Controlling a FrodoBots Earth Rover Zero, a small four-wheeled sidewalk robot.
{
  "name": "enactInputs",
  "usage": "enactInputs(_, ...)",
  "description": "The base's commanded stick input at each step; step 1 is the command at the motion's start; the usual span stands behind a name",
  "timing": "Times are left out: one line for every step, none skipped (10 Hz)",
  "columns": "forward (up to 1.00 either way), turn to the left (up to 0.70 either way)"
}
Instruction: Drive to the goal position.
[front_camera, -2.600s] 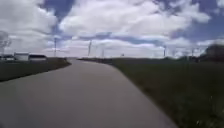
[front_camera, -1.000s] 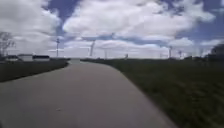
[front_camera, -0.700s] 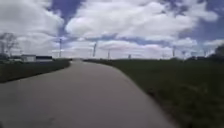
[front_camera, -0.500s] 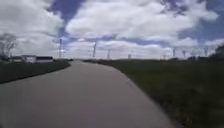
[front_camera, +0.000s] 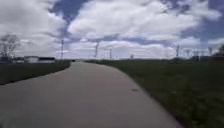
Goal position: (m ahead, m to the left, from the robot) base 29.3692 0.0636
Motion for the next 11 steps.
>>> enactInputs(1.00, 0.00)
enactInputs(1.00, 0.00)
enactInputs(1.00, 0.00)
enactInputs(1.00, 0.00)
enactInputs(1.00, 0.00)
enactInputs(1.00, 0.00)
enactInputs(1.00, 0.00)
enactInputs(1.00, 0.00)
enactInputs(1.00, 0.00)
enactInputs(1.00, 0.00)
enactInputs(1.00, 0.00)
